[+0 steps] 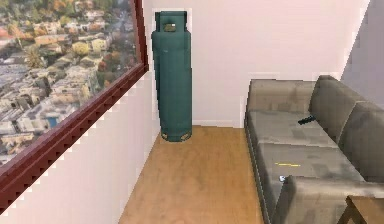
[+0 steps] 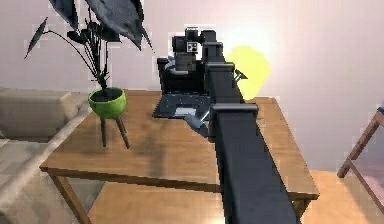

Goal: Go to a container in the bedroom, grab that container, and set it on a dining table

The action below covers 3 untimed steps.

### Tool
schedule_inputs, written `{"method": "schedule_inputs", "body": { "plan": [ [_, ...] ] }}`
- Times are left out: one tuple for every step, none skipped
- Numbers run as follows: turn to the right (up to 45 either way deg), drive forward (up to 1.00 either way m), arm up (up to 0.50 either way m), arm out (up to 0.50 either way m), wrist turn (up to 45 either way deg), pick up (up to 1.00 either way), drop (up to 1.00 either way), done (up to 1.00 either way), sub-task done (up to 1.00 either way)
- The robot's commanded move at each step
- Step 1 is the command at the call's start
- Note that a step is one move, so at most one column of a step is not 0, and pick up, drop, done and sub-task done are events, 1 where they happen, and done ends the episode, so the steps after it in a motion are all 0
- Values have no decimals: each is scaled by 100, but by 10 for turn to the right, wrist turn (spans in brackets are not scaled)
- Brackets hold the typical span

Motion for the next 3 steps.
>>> {"method": "schedule_inputs", "body": {
  "plan": [
    [0,0,-4,0,0,0,0,0,0],
    [0,0,-32,0,0,0,0,0,0],
    [0,0,0,0,0,0,100,0,0]
  ]
}}
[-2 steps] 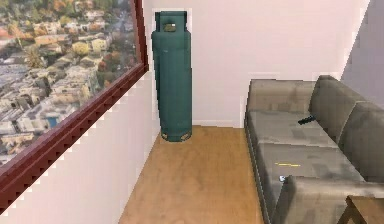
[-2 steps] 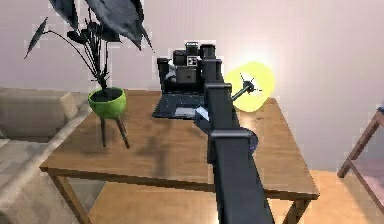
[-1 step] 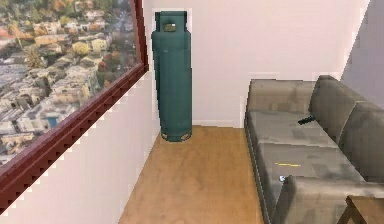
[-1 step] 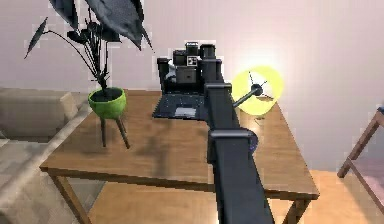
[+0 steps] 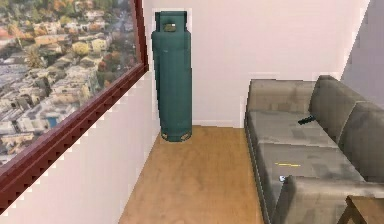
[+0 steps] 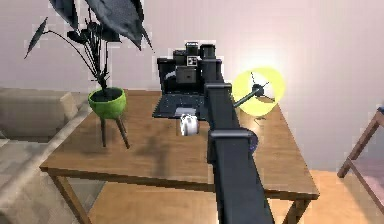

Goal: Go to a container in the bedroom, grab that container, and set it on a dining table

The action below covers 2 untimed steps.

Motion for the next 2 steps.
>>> {"method": "schedule_inputs", "body": {
  "plan": [
    [0,0,4,0,0,0,0,0,0],
    [0,0,0,-8,0,0,0,0,0]
  ]
}}
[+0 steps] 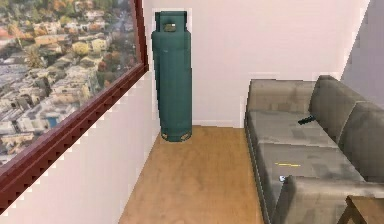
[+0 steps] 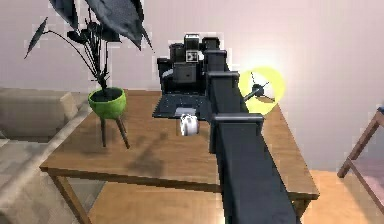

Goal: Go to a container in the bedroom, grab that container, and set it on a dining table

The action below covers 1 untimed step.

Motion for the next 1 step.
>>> {"method": "schedule_inputs", "body": {
  "plan": [
    [0,0,0,0,0,0,0,100,0]
  ]
}}
